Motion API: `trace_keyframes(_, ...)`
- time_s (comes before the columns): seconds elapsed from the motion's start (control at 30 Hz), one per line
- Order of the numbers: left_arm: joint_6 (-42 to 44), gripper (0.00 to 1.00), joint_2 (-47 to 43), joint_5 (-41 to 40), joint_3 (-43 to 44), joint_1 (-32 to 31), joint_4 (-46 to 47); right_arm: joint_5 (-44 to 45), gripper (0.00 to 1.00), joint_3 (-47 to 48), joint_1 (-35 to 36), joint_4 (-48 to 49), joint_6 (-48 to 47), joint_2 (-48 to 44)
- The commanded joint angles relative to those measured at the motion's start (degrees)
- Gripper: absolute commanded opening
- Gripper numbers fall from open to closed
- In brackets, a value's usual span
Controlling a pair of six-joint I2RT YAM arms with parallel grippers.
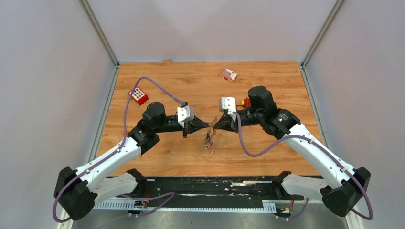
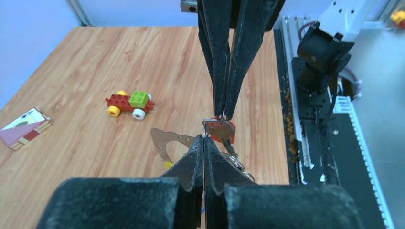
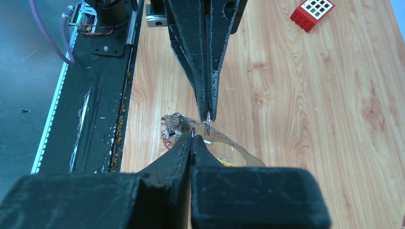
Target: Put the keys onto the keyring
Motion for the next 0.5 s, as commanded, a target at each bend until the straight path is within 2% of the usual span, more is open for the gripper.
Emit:
trace_keyframes(0.0, -10.85, 0.00, 0.73, 0.22, -0.04, -0.18, 8.78, 0.92, 0.00, 0.51, -0.31, 3.77, 1.25, -1.34)
trace_keyframes(0.23, -15.99, 0.00, 1.97, 2.46, -0.95, -0.15, 12.72, 6.17, 0.00, 0.61, -0.52, 4.30, 1.35, -1.47)
trace_keyframes(0.47, -14.91, 0.00, 1.88, 1.01, -0.69, -0.15, 11.41, 1.24, 0.00, 0.33, -2.58, 2.56, -0.37, -3.56)
